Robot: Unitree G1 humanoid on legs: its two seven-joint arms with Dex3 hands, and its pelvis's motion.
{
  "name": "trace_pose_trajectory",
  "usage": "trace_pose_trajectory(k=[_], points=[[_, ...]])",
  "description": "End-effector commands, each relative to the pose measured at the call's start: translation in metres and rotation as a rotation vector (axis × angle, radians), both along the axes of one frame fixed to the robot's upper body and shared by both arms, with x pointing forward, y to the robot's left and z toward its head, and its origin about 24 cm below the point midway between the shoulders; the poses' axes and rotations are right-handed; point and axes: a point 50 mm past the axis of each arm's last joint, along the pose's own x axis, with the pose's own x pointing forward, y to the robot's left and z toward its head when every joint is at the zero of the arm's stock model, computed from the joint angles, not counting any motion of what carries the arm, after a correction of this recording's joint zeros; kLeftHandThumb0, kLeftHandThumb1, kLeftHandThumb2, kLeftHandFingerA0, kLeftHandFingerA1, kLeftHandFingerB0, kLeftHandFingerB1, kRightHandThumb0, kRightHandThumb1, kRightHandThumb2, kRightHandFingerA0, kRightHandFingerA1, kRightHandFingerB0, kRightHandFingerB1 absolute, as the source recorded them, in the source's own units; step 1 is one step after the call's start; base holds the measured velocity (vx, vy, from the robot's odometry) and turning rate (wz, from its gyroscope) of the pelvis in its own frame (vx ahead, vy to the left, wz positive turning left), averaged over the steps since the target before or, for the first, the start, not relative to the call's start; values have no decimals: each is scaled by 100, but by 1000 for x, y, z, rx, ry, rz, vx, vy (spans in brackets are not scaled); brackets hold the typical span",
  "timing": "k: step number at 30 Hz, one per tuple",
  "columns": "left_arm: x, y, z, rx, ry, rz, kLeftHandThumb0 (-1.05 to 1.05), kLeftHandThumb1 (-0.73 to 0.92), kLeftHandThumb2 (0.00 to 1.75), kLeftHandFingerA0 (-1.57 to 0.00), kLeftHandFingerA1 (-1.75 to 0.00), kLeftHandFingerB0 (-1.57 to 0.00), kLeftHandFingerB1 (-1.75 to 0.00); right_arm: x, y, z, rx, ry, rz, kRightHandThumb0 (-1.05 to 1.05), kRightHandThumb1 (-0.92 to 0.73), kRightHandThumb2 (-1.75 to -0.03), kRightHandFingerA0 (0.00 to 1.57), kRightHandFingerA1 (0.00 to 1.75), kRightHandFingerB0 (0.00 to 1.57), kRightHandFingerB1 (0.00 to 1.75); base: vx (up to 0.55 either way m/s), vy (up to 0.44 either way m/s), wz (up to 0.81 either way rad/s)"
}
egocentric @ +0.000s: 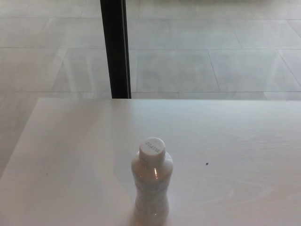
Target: The robot uses its left hand to to lift the bottle kept on the middle of the desk and tilts it towards its right hand. It then uses its right hand to rotate its cap to open it and places the bottle and cap back on the desk
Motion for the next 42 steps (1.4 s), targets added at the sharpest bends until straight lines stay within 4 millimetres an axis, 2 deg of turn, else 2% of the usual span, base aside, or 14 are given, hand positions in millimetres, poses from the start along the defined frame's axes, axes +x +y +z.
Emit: trace_pose_trajectory(k=[1, 3, 7, 10, 11, 20, 23, 24, 31, 32, 39, 40, 41, 42], points=[[-2, 23, 16, 85, -143, 68, -51, 16, 60, -91, -79, -77, -64, -1, -27, 29, -183, -217, -115, -62, -58, -60, 90, 133, 45, 36, 0, 0, 0], [4, 27, 17, 72, -191, 128, -72, 23, 66, -44, -56, -55, -59, 5, -41, 35, -59, -301, -196, -80, -58, -94, 23, 52, 10, 41, 0, 0, 0], [20, 38, 23, 30, -360, 254, -88, 38, 53, -21, -46, -36, -54, 25, -61, 51, -31, -385, -219, -90, -68, -105, 9, 12, 10, 13, 0, 0, 0], [37, 53, 34, 41, -448, 235, -92, 46, 55, -13, -42, -30, -51, 44, -74, 68, -29, -509, -218, -84, -85, -67, 0, 29, 3, 23, 0, 0, 0], [55, 65, 46, 60, -529, 188, -92, 48, 56, -10, -40, -23, -51, 65, -84, 84, -30, -601, -204, -81, -65, -107, 0, 22, 0, 20, 0, 0, 0], [160, 111, 119, 204, -858, -10, -100, 51, 57, -9, -38, -19, -49, 153, -90, 185, -171, -907, 52, -80, -75, -111, 3, 30, 4, 24, 0, 0, 0], [196, 115, 155, 266, -1026, -109, -97, 55, 58, -22, -53, -20, -49, 178, -81, 216, -172, -1038, 89, -77, -92, -69, 10, 38, 7, 20, 0, 0, 0], [215, 114, 172, 290, -1091, -149, -99, 56, 58, -20, -54, -26, -52, 191, -69, 232, -184, -1109, 131, -37, -48, -109, 1, 51, 0, 50, 0, 0, 0], [289, 58, 235, 283, -1317, -452, -83, 56, 58, -23, -62, -32, -44, 238, 3, 269, -40, -1311, 494, -79, -91, -69, 9, 37, 12, 24, 0, 0, 0], [297, 43, 241, 283, -1330, -531, -84, 56, 57, -23, -62, -30, -44, 242, 15, 271, -41, -1307, 530, -85, -73, -110, 1, 46, 12, 34, 0, 0, 0], [333, -45, 258, 223, -1380, -765, -39, 43, 101, -2, -52, 0, -49, 264, 85, 274, 6, -1294, 749, -37, -46, -109, 2, 52, 0, 50, 0, 0, 0], [336, -52, 258, 204, -1386, -786, -64, 66, 59, -14, -45, -13, -36, 266, 90, 273, 10, -1296, 769, -85, -92, -68, 14, 43, 12, 30, 0, 0, 0], [341, -59, 257, 153, -1408, -806, -39, 47, 103, -1, -52, 0, -50, 268, 96, 271, 15, -1293, 787, -38, -44, -108, 2, 52, 0, 50, 0, 0, 0], [344, -65, 257, 137, -1407, -811, -40, 37, 98, -3, -53, 0, -50, 269, 100, 269, 29, -1288, 796, -87, -90, -67, 16, 44, 15, 30, 0, 0, 0]])
